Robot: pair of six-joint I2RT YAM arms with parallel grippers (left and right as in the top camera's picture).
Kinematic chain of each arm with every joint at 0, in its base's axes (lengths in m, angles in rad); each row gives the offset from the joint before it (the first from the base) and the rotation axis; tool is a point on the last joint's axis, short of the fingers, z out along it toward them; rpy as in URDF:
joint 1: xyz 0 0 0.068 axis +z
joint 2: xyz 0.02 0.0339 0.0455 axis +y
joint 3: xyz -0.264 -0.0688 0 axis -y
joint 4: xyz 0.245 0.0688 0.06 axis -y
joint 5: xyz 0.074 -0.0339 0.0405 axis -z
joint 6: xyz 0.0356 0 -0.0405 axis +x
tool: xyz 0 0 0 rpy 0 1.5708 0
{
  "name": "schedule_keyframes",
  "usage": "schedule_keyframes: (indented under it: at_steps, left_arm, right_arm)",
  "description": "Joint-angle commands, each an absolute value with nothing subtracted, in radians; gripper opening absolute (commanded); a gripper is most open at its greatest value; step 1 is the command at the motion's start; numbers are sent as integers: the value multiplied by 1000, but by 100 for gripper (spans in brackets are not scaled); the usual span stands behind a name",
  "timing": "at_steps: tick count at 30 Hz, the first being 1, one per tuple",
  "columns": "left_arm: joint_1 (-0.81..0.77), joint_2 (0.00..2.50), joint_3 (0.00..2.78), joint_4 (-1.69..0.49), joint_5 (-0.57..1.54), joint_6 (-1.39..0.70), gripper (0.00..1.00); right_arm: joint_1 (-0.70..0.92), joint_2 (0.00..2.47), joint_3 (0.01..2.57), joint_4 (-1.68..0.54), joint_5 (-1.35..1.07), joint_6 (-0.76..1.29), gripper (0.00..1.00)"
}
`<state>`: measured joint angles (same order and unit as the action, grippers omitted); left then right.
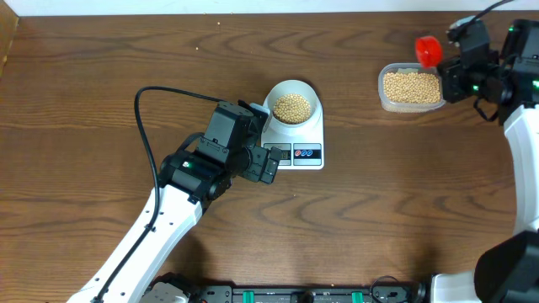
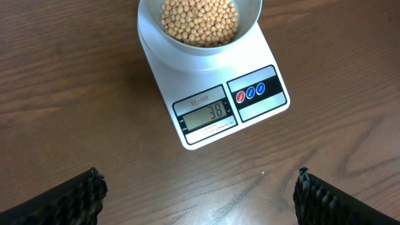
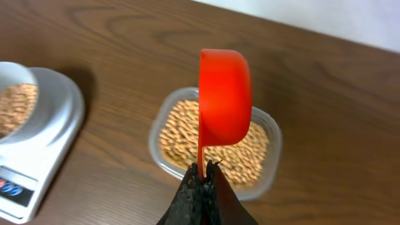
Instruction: Scoop item into bowl and weigh 50g on scale
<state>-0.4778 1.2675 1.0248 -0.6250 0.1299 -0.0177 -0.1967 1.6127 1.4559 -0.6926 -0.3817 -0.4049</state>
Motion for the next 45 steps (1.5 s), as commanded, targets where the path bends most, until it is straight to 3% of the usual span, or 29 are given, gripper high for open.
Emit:
schedule_keyframes:
  at_steps: [1,24,45]
  left_arm:
    - [-474,1256,1018,-628,139,0,98]
    - [-474,1256,1018,-628,139,0,98]
    - [-474,1256,1018,-628,139,0,98]
  right_arm:
    - [-215,1652,1457,-697,-342,-389,1]
    - [-214,1845,1457,-691,-226,-389,1]
    - [-207,1869,1435,-690,-190,-389,1]
